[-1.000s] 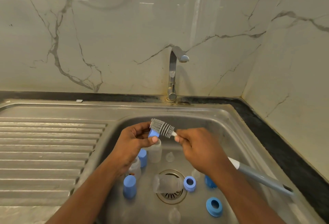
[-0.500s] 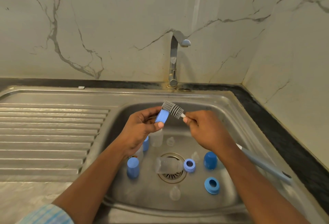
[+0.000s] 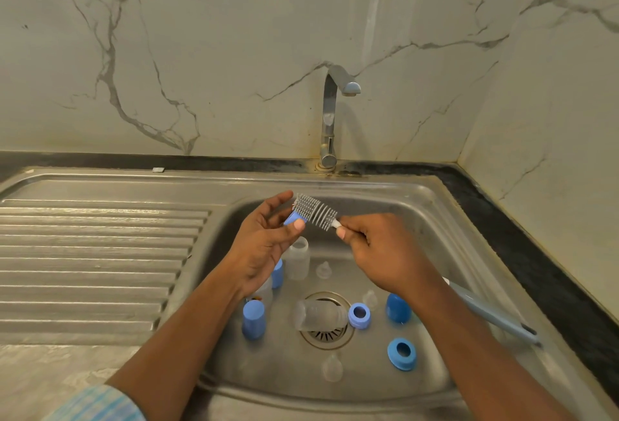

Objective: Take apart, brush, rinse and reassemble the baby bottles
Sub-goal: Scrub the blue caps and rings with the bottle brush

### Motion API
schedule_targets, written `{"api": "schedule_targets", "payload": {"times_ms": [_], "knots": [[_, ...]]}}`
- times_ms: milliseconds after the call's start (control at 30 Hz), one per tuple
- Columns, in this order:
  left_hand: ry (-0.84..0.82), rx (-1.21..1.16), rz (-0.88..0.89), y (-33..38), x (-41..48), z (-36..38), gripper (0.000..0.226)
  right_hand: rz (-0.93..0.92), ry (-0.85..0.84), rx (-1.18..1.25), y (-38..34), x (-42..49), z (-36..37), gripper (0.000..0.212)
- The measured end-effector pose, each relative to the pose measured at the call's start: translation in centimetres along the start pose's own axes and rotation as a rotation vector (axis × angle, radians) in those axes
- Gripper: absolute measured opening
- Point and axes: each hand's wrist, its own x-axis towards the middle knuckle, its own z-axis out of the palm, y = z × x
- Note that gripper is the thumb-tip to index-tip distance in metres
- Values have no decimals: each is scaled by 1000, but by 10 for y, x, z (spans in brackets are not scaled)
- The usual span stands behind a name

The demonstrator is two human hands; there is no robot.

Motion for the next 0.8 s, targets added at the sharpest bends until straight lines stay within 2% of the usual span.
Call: {"api": "schedule_targets", "payload": {"times_ms": [100, 200, 333, 467, 633, 800], "knots": [[72, -3, 21, 1, 0, 2, 60, -16, -5, -23, -4, 0, 2, 25], [60, -54, 17, 2, 0, 0, 63, 15, 20, -44, -2, 2, 1, 25], [41, -7, 22, -1, -3, 9, 67, 70, 37, -69, 6, 4, -3, 27], [99, -86, 36, 3, 1, 2, 66, 4, 9, -42, -5, -1, 1, 24], [22, -85, 17, -1, 1, 2, 62, 39, 70, -43, -3, 5, 2, 25], [-9, -25, 7, 0, 0, 1, 64, 58, 52, -46, 4, 4, 0, 28]]}}
